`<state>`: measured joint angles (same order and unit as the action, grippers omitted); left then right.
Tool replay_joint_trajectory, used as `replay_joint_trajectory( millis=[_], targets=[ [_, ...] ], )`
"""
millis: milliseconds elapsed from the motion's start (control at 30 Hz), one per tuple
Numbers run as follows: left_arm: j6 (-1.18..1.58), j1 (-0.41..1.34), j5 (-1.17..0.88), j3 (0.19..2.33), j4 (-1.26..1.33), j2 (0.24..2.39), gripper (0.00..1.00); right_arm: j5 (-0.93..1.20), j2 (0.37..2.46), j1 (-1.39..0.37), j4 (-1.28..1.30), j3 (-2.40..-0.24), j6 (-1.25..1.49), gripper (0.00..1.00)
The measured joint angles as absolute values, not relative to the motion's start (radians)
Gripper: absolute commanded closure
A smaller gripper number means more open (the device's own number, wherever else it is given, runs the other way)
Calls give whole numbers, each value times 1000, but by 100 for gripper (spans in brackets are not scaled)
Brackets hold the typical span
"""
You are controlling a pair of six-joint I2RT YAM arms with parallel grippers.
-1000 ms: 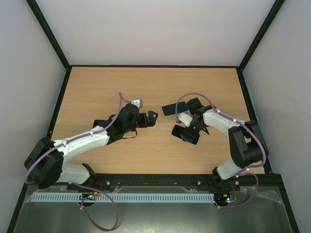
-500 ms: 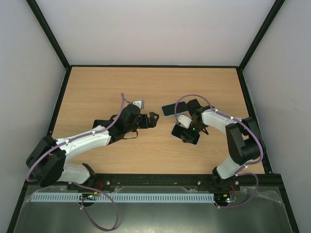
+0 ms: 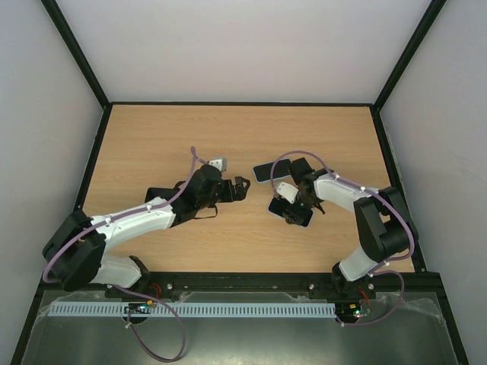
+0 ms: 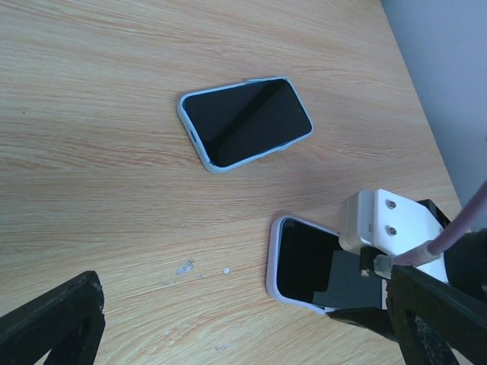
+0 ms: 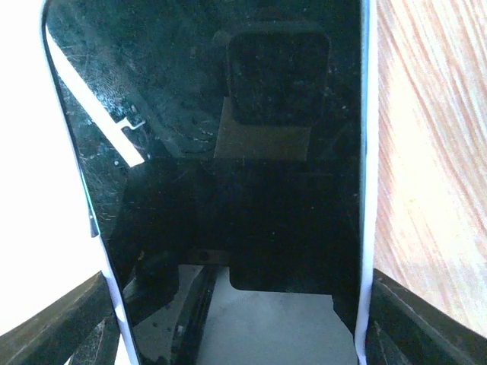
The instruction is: Take the phone out of the phone case
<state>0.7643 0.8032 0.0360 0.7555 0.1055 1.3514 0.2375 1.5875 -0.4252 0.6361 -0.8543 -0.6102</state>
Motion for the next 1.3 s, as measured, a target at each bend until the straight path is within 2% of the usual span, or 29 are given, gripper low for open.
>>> replay_joint_trajectory(
  millis=[100,300,433,600,767,933,1033,1100,1133,1167,1200,1233,1300],
  targets=[
    [789,804,41,752,118,1371,1,256,1573,-426,648,-854,-596,69],
    [842,826,36,752,173,1455,5,343,1458,-427,675,-855,-549,85],
    [889,855,20,774,209,1546,10,394,1413,-428,665,-855,-508,90],
    [958,880,-17,808,291,1643,21,445,1404,-428,642,-855,-461,90],
    [1015,899,-62,856,371,1729,38,477,1402,-428,619,-855,-411,89],
    [1073,904,-108,864,465,1772,60,477,1378,-428,589,-853,-357,89],
    [1095,905,-129,865,512,1785,77,470,1357,-428,569,-853,-323,89],
    [1110,905,-138,873,544,1792,87,463,1351,-428,563,-852,-305,82],
    [1115,905,-143,875,559,1792,92,457,1349,-427,560,-851,-297,67],
    [1105,905,-151,878,569,1792,95,455,1348,-427,557,-849,-289,43],
    [1097,905,-156,878,574,1792,97,461,1345,-423,558,-849,-286,30],
    [1092,904,-156,879,570,1792,97,466,1342,-422,561,-849,-284,17],
    [1075,903,-152,881,555,1790,97,471,1336,-427,554,-850,-275,4]
  ],
)
